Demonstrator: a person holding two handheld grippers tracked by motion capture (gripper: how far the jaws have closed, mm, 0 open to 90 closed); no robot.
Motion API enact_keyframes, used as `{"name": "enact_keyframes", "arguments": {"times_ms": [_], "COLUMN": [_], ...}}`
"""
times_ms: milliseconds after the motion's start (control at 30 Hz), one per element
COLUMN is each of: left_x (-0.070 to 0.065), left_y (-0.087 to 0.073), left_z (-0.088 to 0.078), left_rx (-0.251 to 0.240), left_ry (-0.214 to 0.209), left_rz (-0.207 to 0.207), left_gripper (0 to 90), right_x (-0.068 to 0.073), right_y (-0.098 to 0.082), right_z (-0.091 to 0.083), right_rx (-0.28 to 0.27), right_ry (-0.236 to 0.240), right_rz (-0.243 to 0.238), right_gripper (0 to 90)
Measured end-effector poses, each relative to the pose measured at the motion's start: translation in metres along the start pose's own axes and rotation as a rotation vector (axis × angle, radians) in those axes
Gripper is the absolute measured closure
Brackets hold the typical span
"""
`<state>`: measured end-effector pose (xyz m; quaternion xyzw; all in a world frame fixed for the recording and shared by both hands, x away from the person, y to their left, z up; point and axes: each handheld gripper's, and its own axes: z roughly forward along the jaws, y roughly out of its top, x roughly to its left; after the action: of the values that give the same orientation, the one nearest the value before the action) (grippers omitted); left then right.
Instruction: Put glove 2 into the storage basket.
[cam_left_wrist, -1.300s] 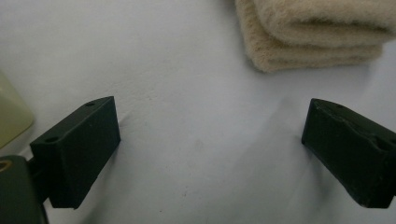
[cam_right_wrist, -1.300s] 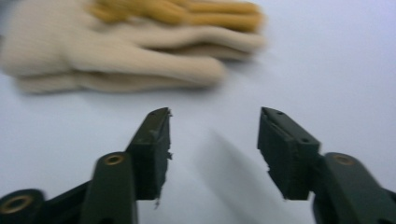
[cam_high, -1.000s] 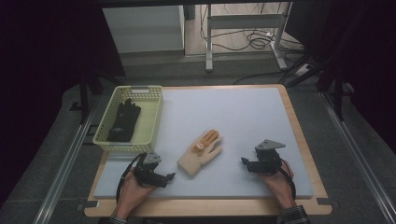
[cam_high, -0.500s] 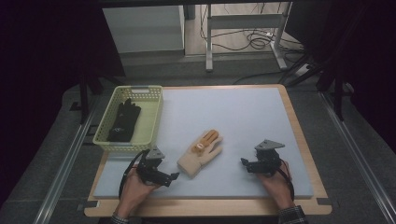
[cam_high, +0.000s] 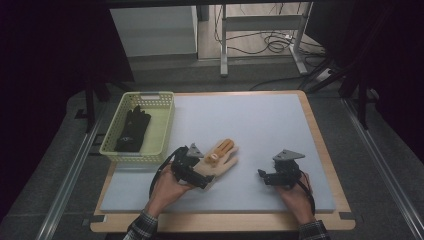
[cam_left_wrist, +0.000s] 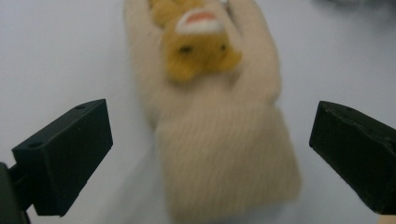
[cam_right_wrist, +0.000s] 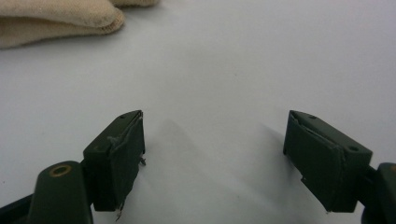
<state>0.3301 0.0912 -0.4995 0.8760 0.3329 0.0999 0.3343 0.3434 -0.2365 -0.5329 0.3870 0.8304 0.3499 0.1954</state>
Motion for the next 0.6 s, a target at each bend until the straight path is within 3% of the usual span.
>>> {"name": "enact_keyframes", "arguments": {"times_ms": [167,200,333,533,600], "left_x": [-0.003,-0.004,-0.003,-0.006,-0.004], "left_y": [0.014,0.019,0.023,0.020,0.019], "left_z": [0.019,0.029,0.045,0.054,0.055], "left_rx": [0.040,0.068,0.105,0.151,0.144], "left_ry": [0.000,0.009,0.019,0.051,0.031], "left_rz": [0.015,0.017,0.012,0.022,0.006], "left_gripper": [0.0,0.0,0.0,0.5,2.5], "right_x": [0.000,0.000,0.000,0.000,0.000], "right_y": [0.000,0.000,0.000,0.000,0.000], "right_z": [0.000,0.000,0.000,0.000,0.000], "right_rx": [0.000,0.000,0.000,0.000,0.000], "right_ry": [0.001,0.000,0.000,0.001,0.001], "right_rz": [0.000,0.000,0.000,-0.001,0.000], "right_gripper": [20.2,20.2,20.2,20.2,20.2]}}
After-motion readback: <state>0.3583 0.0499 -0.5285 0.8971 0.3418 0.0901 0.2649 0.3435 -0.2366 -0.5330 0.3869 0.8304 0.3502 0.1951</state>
